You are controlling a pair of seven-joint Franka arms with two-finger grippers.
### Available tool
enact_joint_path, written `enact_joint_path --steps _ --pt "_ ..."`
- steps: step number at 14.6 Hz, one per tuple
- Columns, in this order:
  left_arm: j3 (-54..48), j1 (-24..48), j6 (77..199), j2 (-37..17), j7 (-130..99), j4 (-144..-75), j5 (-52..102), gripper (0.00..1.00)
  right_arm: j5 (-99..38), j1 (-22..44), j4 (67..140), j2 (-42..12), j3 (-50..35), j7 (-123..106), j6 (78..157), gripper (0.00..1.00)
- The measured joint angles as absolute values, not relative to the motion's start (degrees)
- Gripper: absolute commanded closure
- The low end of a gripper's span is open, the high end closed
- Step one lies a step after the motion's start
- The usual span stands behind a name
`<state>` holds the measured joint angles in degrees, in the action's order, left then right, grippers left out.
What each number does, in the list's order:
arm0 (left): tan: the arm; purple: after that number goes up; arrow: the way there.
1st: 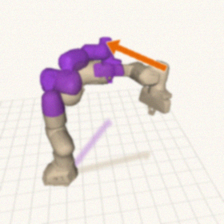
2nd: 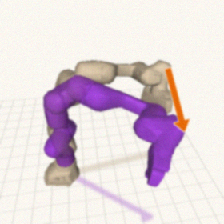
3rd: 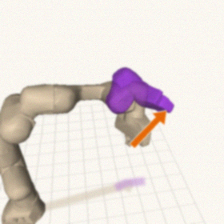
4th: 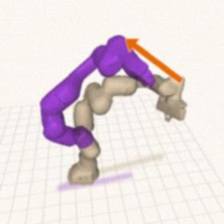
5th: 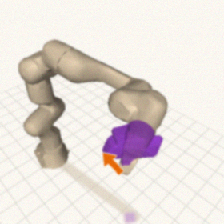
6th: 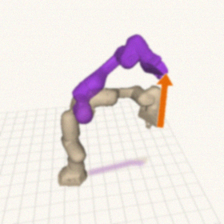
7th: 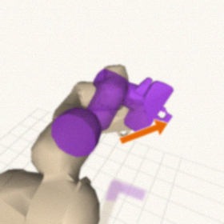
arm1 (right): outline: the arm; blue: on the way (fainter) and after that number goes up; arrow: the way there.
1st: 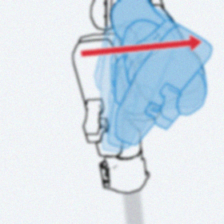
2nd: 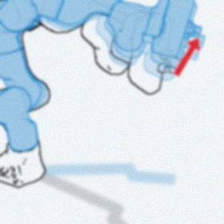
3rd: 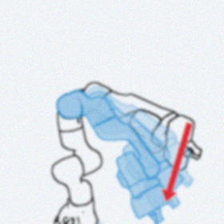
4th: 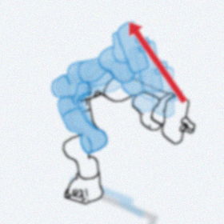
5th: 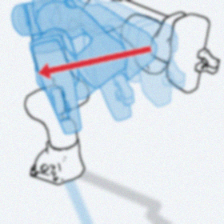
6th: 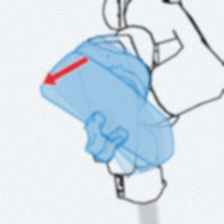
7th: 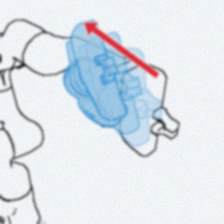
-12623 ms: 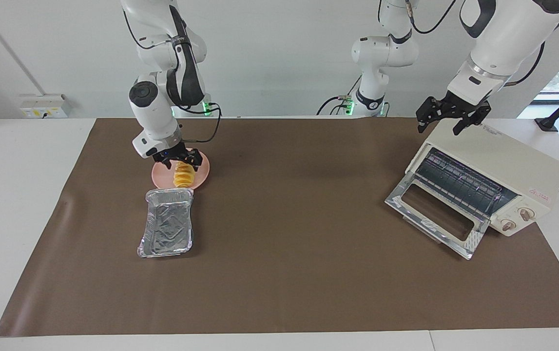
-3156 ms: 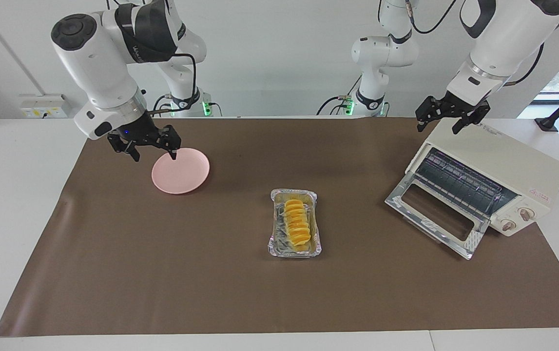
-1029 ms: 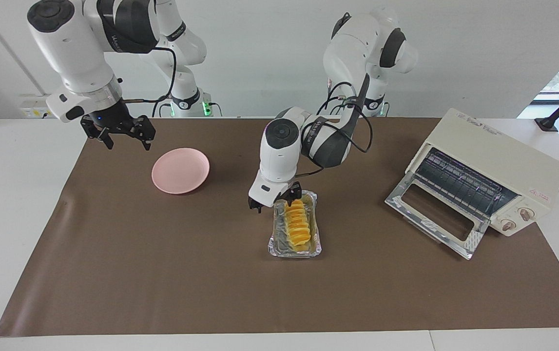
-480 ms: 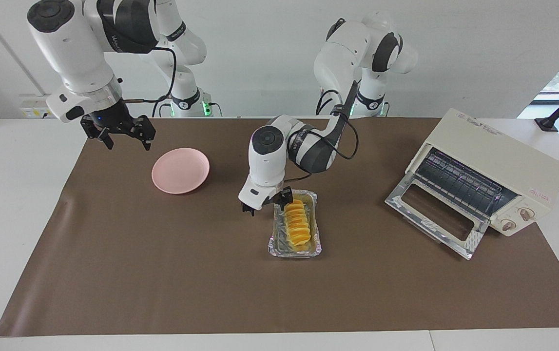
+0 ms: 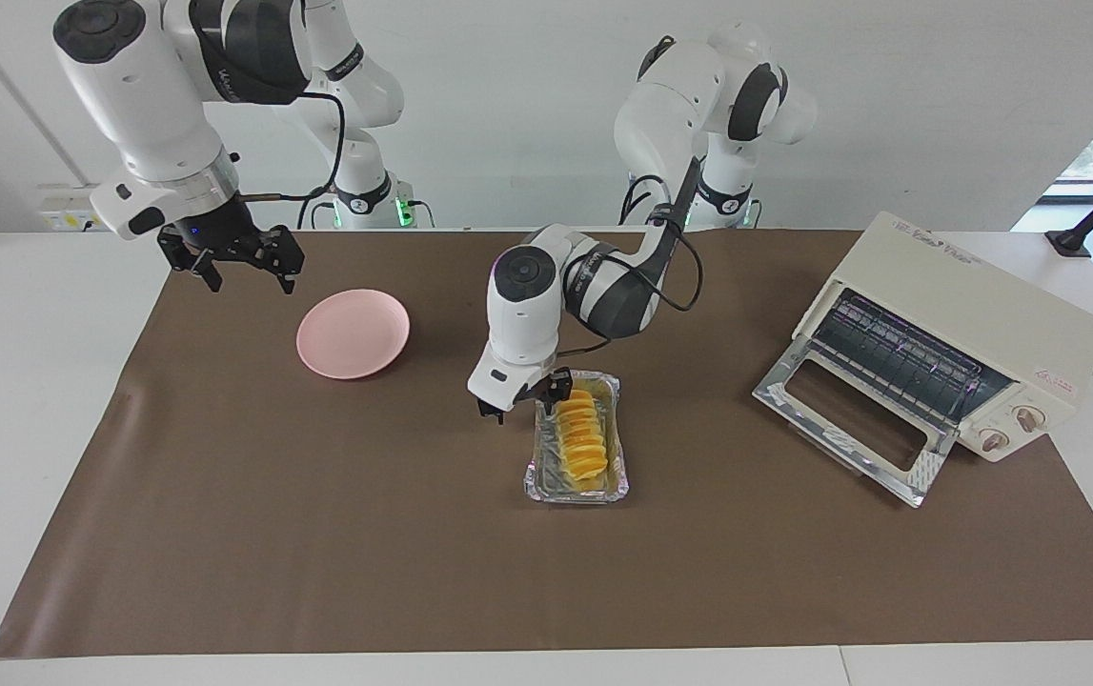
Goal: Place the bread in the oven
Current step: 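Grasp the foil tray rim with the left gripper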
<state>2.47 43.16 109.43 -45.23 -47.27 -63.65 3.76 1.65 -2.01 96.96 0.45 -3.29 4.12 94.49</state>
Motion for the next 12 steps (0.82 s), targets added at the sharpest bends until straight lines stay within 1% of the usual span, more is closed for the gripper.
enact_joint_path --steps 1,2,12 --pt "2.5 43.2 109.4 -45.2 -47.3 -63.7 3.8 0.48 1.6 -2.0 97.0 0.5 -3.3 4.1 94.5 0.0" --pt "2.5 43.2 109.4 -45.2 -47.3 -63.7 3.8 0.49 1.6 -2.0 97.0 0.5 -3.3 4.1 94.5 0.0" --pt "3.1 43.0 107.9 -45.2 -47.3 -64.2 3.8 0.5 1.6 -2.0 97.0 0.5 -3.3 4.1 94.5 0.0"
